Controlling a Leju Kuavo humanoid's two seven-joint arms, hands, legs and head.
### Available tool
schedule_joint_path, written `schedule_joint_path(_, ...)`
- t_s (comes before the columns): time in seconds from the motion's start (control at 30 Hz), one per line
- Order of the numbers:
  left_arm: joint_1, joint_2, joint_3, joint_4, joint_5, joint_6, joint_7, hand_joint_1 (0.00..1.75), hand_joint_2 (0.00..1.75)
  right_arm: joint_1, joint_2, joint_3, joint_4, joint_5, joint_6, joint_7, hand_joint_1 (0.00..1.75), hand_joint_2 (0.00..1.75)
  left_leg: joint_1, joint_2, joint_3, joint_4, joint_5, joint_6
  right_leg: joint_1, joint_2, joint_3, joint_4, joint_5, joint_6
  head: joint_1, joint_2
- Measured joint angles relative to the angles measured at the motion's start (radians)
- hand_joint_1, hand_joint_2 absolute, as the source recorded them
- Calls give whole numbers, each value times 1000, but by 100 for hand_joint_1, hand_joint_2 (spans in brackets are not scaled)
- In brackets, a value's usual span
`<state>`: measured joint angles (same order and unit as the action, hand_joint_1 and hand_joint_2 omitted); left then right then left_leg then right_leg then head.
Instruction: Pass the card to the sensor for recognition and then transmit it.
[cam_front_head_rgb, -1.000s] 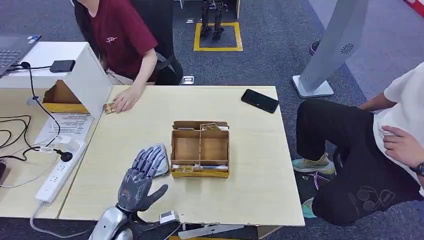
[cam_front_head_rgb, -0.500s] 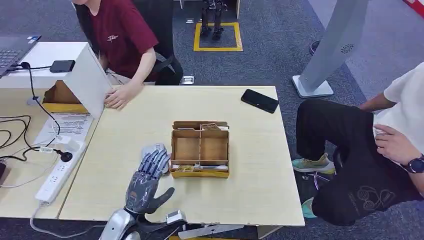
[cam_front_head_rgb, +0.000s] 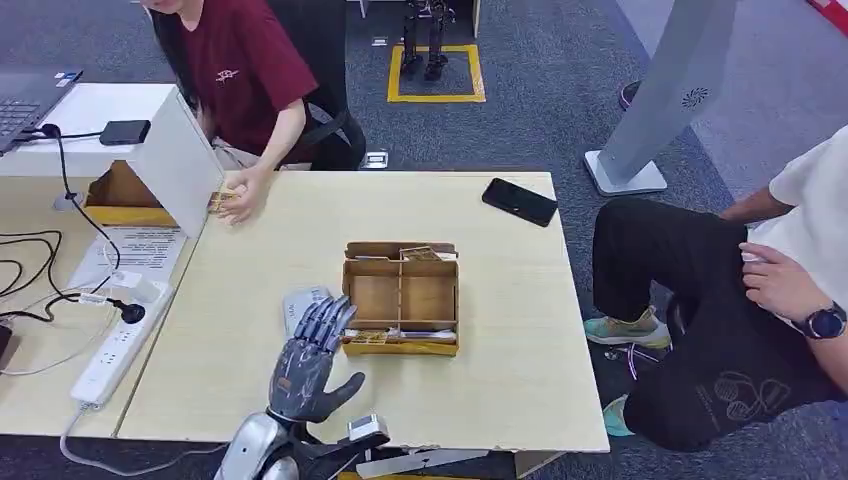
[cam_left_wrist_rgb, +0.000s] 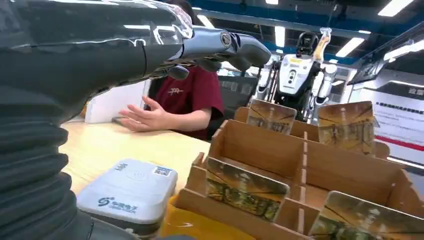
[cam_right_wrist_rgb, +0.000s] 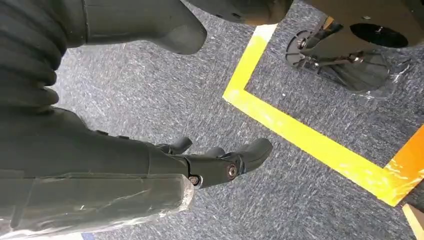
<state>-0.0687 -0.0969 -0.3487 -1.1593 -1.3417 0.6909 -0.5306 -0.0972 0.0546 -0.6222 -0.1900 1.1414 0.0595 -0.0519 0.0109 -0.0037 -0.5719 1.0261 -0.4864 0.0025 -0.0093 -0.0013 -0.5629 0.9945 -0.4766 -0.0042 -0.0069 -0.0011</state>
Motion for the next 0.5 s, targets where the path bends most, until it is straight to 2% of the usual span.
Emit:
schedule_joint_path(0.2, -18, -8, 0, 21, -26, 0, 26, 0, 175, -2, 3, 0, 0, 1, 0, 3, 0, 175, 0, 0, 0, 0, 0, 0, 0, 0, 0, 0, 0, 0, 0, 0)
schedule_joint_path(0.5, -30, -19, 0, 52, 7, 0, 14, 0, 175, -4, 6, 0, 0, 2, 0, 4, 0, 175, 0, 0, 0, 0, 0, 0, 0, 0, 0, 0, 0, 0, 0, 0)
